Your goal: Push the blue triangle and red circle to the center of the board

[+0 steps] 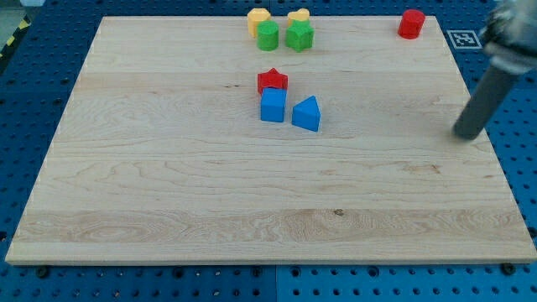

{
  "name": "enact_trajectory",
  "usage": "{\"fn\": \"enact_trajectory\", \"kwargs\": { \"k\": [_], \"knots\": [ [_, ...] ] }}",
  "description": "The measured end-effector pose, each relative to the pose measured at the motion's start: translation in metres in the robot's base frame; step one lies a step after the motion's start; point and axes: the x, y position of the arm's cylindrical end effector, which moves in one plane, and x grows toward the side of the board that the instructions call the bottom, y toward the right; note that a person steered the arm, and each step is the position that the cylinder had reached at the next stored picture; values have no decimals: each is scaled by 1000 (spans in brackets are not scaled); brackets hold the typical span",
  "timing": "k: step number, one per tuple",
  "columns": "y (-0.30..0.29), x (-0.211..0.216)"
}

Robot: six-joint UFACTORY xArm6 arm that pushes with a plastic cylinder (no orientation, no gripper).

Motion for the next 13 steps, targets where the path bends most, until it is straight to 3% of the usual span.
{"fn": "enact_trajectory", "kwargs": {
  "k": [1,3,4,6,8,13],
  "knots": [
    [48,-68],
    [14,-234],
    [9,-238],
    [-58,-238],
    [-19,-235],
    [-56,-195]
  ]
}}
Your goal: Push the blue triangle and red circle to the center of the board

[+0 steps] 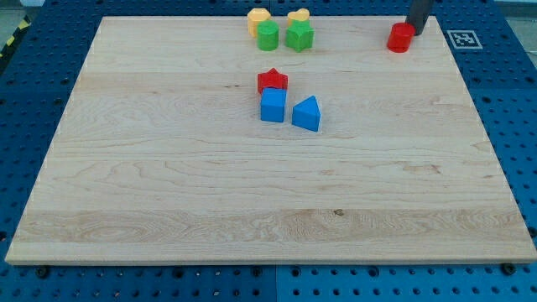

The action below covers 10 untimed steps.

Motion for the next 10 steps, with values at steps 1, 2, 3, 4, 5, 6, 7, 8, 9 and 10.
{"fn": "enact_trajectory", "kwargs": {
  "k": [1,2,3,4,5,6,7,8,9,10],
  "knots": [
    [-10,10],
    [-17,27],
    [-30,40],
    [-49,45],
    [-72,45],
    [-91,45],
    [-101,51],
    [-108,68],
    [-120,83],
    [-138,96]
  ]
}}
